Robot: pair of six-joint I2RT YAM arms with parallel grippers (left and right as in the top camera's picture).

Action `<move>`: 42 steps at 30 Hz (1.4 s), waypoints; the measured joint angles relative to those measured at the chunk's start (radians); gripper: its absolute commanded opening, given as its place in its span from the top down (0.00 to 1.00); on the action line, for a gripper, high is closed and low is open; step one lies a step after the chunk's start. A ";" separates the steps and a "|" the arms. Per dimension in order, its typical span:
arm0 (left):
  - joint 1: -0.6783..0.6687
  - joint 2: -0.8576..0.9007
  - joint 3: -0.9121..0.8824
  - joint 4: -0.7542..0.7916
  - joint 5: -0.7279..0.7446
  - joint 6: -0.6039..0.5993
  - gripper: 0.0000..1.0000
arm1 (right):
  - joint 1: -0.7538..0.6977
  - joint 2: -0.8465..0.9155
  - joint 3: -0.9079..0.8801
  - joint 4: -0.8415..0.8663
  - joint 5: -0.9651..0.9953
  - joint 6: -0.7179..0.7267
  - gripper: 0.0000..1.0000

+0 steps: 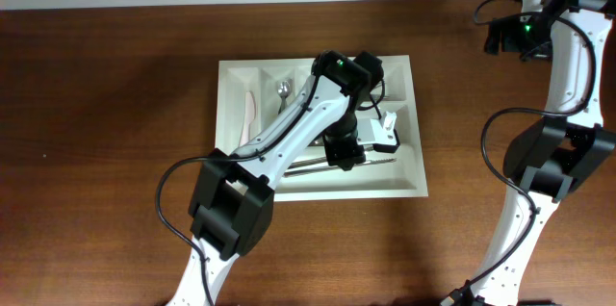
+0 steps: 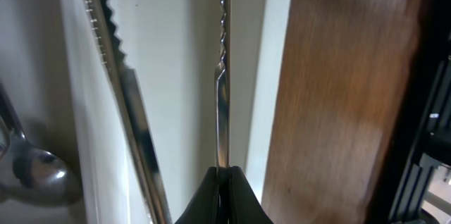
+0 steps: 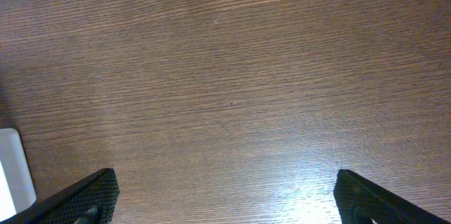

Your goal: Pack container

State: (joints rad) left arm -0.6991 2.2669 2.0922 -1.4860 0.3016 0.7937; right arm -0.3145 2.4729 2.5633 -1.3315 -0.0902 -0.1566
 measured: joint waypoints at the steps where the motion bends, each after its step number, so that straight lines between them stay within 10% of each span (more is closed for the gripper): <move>1: 0.000 0.000 -0.010 0.010 0.002 0.000 0.98 | 0.000 0.000 0.000 0.000 0.000 0.000 0.02; 11: 0.000 0.000 -0.127 0.061 0.003 0.008 0.71 | 0.000 0.000 0.000 0.000 0.000 0.000 0.01; 14: 0.000 0.000 -0.127 0.066 0.006 0.012 0.20 | 0.000 0.000 0.000 0.000 0.000 0.000 0.01; 17: 0.000 0.000 -0.127 0.066 0.006 0.014 0.01 | 0.000 0.000 0.000 0.000 0.000 -0.001 0.01; 26: 0.044 0.003 0.216 0.047 -0.056 -0.121 0.01 | 0.000 0.000 0.000 0.000 0.000 0.000 0.02; 35: 0.345 0.003 0.576 0.061 -0.314 -0.598 0.01 | 0.000 0.000 0.000 0.000 0.000 0.000 0.01; 42: 0.567 0.003 0.616 0.058 -0.368 -0.724 0.01 | 0.000 0.000 0.000 0.000 0.000 0.000 0.01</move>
State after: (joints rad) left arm -0.1322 2.2704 2.7083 -1.4284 -0.0662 0.0692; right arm -0.3145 2.4729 2.5633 -1.3315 -0.0906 -0.1562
